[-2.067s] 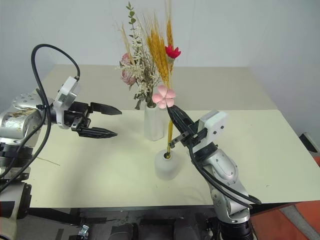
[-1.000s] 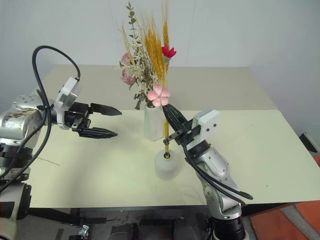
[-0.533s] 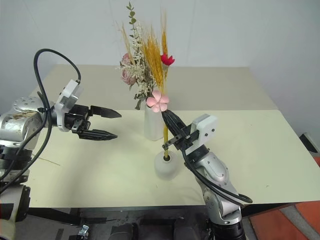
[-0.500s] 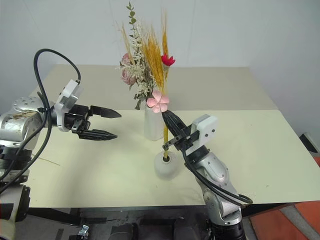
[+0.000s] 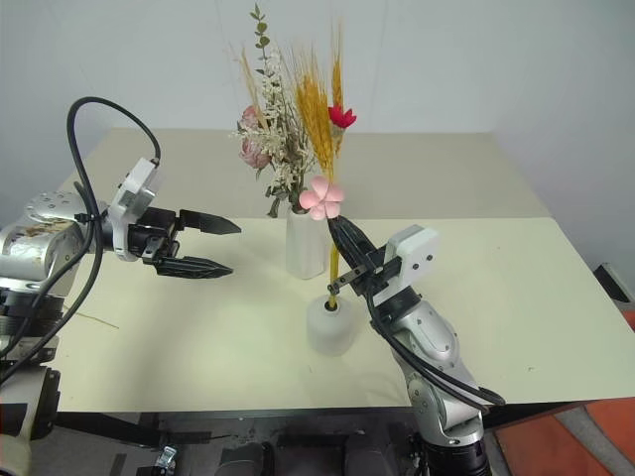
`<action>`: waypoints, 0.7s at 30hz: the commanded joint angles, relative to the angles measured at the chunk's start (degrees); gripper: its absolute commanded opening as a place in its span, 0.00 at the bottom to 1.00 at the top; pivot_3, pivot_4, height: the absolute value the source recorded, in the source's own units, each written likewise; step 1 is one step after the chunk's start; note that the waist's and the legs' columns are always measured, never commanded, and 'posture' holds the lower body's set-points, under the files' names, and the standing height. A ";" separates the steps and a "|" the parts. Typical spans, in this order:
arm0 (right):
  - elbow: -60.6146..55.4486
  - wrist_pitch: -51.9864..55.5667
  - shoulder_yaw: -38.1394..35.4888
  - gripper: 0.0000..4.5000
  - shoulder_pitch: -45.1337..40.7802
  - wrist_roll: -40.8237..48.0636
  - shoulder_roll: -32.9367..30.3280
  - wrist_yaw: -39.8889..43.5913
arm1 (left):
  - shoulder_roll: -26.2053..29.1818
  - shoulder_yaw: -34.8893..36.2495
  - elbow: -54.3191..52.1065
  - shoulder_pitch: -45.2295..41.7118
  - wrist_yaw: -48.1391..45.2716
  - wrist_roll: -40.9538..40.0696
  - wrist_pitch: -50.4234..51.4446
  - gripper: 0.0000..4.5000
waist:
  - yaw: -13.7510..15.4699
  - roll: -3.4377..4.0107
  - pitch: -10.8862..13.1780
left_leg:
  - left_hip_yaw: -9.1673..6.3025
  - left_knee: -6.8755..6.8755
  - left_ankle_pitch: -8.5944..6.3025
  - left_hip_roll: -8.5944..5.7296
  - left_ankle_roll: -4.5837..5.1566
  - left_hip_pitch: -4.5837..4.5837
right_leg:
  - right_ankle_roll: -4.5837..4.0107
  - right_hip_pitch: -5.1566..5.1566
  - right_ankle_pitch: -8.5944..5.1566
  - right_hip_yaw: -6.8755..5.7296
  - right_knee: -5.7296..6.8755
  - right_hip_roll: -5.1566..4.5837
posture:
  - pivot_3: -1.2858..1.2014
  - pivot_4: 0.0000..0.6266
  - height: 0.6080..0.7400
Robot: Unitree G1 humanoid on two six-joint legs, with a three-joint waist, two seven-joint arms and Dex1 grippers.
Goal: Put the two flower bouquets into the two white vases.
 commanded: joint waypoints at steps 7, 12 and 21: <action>-1.34 -1.01 -0.09 0.00 0.18 -0.29 0.04 -0.05 | 0.55 0.87 -1.44 -0.79 -0.01 -0.65 0.20 1.00 | 0.00 0.00 0.00 | 0.00 0.00 0.00 0.00 0.00 0.00 | 0.00 0.00 0.00 0.00 0.00 0.00 | 0.52 0.24 1.00; -1.57 -0.92 0.04 0.16 1.07 0.14 -0.34 1.04 | 0.59 0.95 -1.41 -0.71 0.03 -0.64 0.18 1.00 | 0.02 0.00 0.00 | 0.00 0.00 0.00 0.00 0.00 0.00 | -0.01 0.00 0.00 0.00 0.00 0.00 | 0.52 0.24 1.00; -3.34 -0.51 -1.98 0.85 3.32 2.21 -3.49 3.85 | 0.29 1.14 -1.38 -0.35 0.61 -0.64 -0.09 1.00 | 0.05 0.00 0.00 | 0.00 0.00 0.00 0.00 0.00 -0.02 | 0.00 0.00 0.00 0.00 -0.01 -0.01 | 0.52 0.24 1.00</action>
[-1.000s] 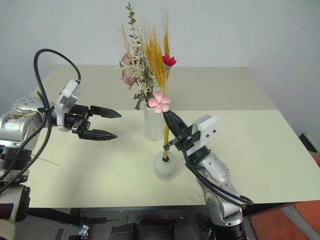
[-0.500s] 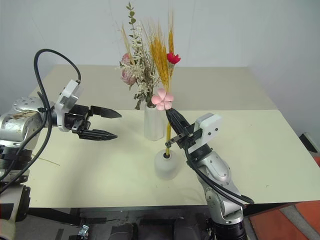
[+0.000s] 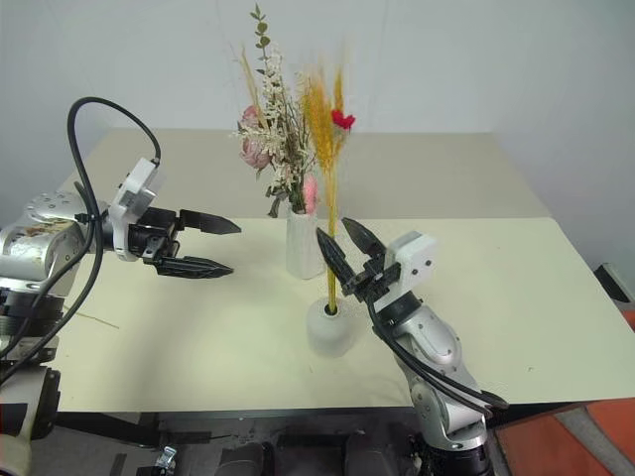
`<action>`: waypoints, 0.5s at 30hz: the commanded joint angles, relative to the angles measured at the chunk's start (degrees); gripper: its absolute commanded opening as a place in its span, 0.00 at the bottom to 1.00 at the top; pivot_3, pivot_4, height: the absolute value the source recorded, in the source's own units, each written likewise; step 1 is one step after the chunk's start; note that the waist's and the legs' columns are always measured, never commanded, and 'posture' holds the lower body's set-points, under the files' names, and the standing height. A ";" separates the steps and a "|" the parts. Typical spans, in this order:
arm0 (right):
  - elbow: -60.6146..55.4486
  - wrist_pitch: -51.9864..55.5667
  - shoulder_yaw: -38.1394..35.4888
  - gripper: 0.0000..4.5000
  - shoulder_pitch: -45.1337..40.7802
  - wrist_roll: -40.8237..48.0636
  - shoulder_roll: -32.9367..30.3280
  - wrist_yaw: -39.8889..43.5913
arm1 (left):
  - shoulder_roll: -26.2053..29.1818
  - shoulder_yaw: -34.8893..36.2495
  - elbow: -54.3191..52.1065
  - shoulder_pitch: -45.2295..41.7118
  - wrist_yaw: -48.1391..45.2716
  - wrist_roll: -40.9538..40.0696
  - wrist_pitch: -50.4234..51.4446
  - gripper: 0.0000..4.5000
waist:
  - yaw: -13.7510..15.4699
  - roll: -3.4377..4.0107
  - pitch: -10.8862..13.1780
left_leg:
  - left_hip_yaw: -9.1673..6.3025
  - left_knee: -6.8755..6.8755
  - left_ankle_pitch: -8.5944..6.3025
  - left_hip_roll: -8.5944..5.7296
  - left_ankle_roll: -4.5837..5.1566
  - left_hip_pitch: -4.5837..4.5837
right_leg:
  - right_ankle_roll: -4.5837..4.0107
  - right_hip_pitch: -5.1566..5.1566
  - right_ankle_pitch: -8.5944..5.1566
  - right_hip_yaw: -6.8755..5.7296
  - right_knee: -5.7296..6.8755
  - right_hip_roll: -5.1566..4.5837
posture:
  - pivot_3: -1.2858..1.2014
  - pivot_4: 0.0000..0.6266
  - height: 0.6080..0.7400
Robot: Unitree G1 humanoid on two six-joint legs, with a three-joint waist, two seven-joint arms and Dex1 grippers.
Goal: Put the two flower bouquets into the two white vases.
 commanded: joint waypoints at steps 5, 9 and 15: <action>-4.91 0.49 -3.30 1.00 1.89 2.64 -3.35 1.58 | 0.15 1.32 -1.65 0.14 0.62 -0.81 -0.33 1.00 | 0.04 0.00 0.00 | 0.00 0.00 0.00 0.00 0.00 0.02 | 0.02 0.00 -0.01 0.00 0.02 0.00 | 0.52 0.24 1.00; -7.83 3.28 -8.05 1.00 4.86 6.96 -7.82 3.04 | 0.44 2.17 -1.95 1.13 1.15 -1.06 -0.65 1.00 | 0.21 0.00 0.00 | 0.00 0.01 0.00 -0.02 0.00 0.00 | 0.01 0.01 -0.01 0.01 0.00 -0.01 | 0.52 0.24 1.00; -7.40 11.32 -22.77 1.00 7.47 18.03 -22.70 9.06 | 1.00 5.44 -5.23 6.46 3.42 -2.36 -0.33 1.00 | 0.40 0.00 0.00 | 0.03 0.01 0.00 -0.02 0.00 0.06 | 0.02 0.05 -0.01 0.04 0.00 -0.01 | 0.52 0.24 1.00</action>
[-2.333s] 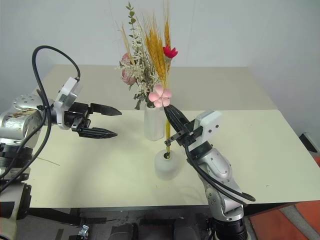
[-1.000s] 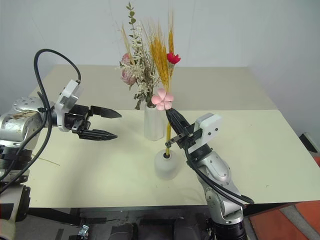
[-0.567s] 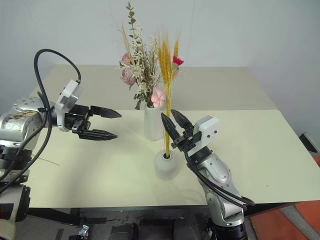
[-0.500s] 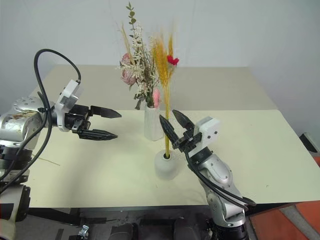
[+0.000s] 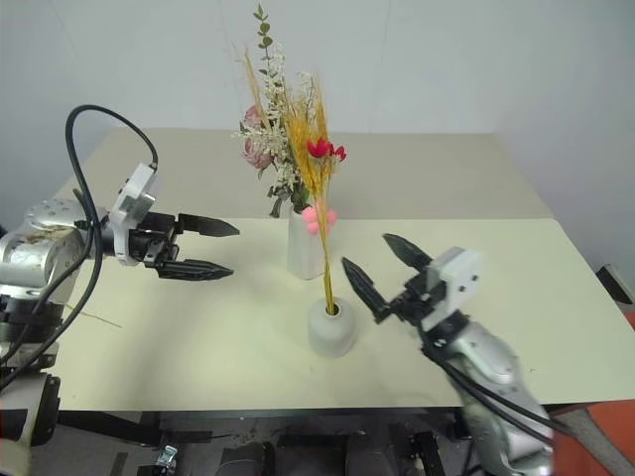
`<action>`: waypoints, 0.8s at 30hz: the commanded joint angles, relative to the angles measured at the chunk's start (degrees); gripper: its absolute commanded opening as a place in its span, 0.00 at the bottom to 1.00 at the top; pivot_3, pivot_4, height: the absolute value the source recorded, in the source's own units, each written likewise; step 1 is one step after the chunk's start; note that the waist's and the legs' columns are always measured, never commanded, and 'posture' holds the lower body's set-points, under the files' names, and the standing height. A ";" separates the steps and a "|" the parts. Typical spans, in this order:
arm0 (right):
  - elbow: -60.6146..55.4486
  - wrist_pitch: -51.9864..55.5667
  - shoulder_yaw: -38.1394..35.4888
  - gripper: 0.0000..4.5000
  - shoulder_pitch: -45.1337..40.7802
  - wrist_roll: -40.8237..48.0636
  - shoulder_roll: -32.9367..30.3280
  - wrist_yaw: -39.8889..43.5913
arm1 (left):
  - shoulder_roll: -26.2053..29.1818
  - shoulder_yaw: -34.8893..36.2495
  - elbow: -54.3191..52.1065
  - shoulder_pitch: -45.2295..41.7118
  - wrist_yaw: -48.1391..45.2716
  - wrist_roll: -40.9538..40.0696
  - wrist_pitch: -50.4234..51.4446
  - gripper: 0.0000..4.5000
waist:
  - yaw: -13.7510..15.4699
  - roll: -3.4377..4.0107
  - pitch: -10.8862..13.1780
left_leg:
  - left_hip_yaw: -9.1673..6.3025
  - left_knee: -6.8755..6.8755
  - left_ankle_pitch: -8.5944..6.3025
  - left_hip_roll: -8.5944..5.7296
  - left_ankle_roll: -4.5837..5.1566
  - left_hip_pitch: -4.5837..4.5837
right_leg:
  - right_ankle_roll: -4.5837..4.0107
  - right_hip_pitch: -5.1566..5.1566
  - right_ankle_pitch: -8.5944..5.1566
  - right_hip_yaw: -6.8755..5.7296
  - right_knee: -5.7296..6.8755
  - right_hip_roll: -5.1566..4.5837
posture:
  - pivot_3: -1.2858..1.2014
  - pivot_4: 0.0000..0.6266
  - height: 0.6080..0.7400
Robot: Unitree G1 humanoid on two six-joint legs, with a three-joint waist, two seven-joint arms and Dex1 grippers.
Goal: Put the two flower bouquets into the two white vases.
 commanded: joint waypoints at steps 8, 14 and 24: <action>13.65 11.09 -19.38 1.00 -3.83 12.55 -22.81 14.46 | 2.16 7.02 -8.24 7.49 4.33 -4.30 0.17 1.00 | 0.25 -0.02 -0.01 | 0.02 0.00 0.00 0.00 0.00 0.16 | 0.01 0.18 -0.01 0.01 -0.05 0.00 | 0.52 0.24 1.00; 23.12 11.09 -18.31 1.00 -8.12 10.45 -28.98 22.43 | 3.43 8.77 -10.58 9.91 5.47 -5.63 0.02 1.00 | 0.30 -0.02 -0.01 | 0.03 0.00 0.00 -0.01 0.00 0.20 | 0.03 0.23 -0.02 0.02 -0.08 -0.01 | 0.52 0.24 1.00; 23.83 11.51 -17.71 1.00 -8.27 8.32 -29.11 25.53 | 4.08 9.71 -13.34 11.85 6.86 -7.98 1.50 1.00 | 0.80 -0.02 -0.01 | 0.03 -0.01 0.00 0.00 0.00 0.22 | 0.04 0.24 -0.03 0.02 -0.09 -0.01 | 0.52 0.24 1.00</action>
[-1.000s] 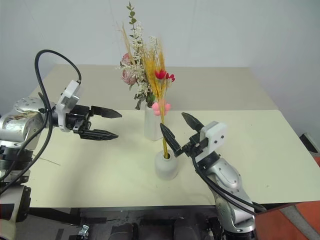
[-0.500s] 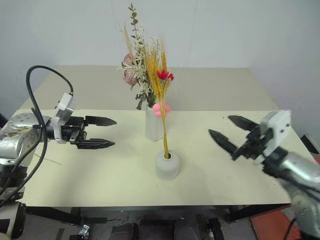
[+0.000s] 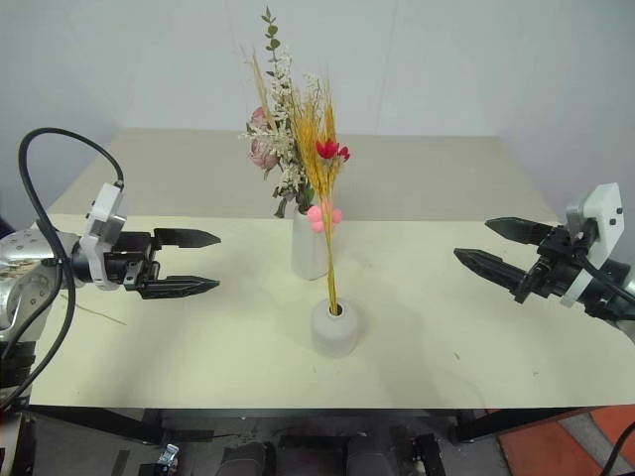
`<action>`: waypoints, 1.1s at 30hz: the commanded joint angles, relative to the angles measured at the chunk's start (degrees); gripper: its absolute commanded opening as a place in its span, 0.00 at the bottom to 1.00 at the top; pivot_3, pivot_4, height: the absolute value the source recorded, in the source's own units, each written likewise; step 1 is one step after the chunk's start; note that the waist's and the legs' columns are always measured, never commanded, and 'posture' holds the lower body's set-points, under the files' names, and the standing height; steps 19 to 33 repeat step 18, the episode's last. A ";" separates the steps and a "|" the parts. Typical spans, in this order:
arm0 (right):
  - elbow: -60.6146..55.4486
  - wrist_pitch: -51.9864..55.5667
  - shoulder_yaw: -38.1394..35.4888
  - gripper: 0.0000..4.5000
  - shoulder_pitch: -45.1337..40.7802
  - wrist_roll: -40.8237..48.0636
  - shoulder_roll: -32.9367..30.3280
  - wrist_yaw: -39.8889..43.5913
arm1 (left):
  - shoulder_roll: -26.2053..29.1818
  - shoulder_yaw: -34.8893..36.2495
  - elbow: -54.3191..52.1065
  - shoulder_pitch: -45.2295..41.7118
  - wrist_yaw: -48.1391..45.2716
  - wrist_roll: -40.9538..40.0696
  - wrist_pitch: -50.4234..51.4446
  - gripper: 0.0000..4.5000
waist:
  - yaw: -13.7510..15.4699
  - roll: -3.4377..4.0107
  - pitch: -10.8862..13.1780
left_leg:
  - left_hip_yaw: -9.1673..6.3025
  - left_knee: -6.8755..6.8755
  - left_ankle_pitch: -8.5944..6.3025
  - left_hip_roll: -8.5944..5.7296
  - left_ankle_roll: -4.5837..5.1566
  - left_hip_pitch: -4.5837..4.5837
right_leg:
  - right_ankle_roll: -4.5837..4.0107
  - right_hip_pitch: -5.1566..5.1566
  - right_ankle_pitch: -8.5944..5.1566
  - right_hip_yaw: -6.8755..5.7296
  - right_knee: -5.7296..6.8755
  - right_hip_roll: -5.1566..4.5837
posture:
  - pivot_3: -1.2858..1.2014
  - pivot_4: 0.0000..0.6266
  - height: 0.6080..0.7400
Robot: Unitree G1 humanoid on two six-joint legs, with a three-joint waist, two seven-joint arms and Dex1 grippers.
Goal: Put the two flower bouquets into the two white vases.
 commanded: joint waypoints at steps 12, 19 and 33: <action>-5.25 4.05 1.83 1.00 -2.37 3.22 2.77 -1.29 | 0.60 0.98 -3.14 0.42 1.66 -3.12 1.00 1.00 | -0.01 0.00 0.00 | 0.00 0.00 0.00 0.00 0.00 0.01 | 0.00 0.00 0.00 0.00 0.00 0.01 | 0.52 0.24 1.00; -6.38 6.32 7.62 1.00 -2.86 4.07 2.38 4.86 | -1.30 -2.92 -3.02 -1.53 0.29 -2.40 0.28 1.00 | 0.16 0.00 0.00 | -0.01 0.00 0.00 0.00 0.00 0.04 | 0.00 0.06 0.00 -0.02 -0.01 0.00 | 0.52 0.24 1.00; -6.38 6.32 7.62 1.00 -2.86 4.07 2.38 4.86 | -1.30 -2.92 -3.02 -1.53 0.29 -2.40 0.28 1.00 | 0.16 0.00 0.00 | -0.01 0.00 0.00 0.00 0.00 0.04 | 0.00 0.06 0.00 -0.02 -0.01 0.00 | 0.52 0.24 1.00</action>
